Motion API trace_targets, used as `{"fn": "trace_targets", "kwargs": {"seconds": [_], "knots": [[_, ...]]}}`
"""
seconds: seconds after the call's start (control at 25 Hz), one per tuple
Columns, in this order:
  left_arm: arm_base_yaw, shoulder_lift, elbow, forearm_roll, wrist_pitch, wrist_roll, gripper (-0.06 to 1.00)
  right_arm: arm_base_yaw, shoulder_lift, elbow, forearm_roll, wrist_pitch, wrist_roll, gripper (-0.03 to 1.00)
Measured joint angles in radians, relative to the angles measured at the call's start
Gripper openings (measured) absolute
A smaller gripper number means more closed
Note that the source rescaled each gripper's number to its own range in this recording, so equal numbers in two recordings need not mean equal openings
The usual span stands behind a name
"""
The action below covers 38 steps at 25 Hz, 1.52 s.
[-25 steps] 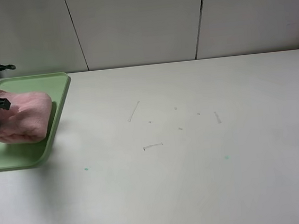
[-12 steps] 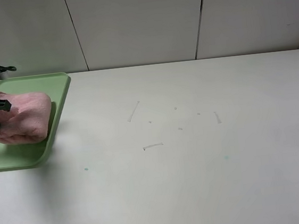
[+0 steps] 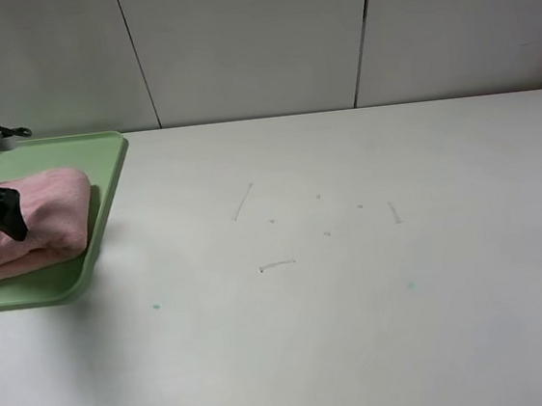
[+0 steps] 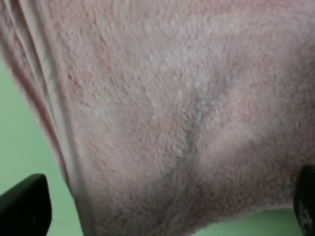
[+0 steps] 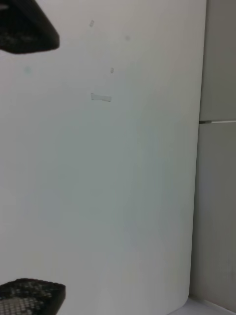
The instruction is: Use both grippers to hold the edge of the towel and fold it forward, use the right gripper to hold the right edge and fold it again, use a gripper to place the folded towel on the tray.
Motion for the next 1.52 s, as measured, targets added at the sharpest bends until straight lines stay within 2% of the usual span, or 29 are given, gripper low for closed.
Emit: {"fn": "trace_targets", "kwargs": {"seconds": [0.52,0.84,1.28,1.52], "knots": [[0.000,-0.071,0.000,0.000,0.039,-0.004,1.00,0.000,0.000,0.000,0.000,0.000,0.000,1.00],[0.000,-0.173,0.000,-0.005,0.140,-0.004,1.00,0.000,0.000,0.000,0.000,0.000,0.000,1.00],[0.000,-0.348,0.014,-0.098,0.323,-0.004,1.00,0.000,0.000,0.000,0.000,0.000,0.000,1.00],[0.000,-0.507,0.110,-0.151,0.317,-0.004,1.00,0.000,0.000,0.000,0.000,0.000,0.000,1.00]]}}
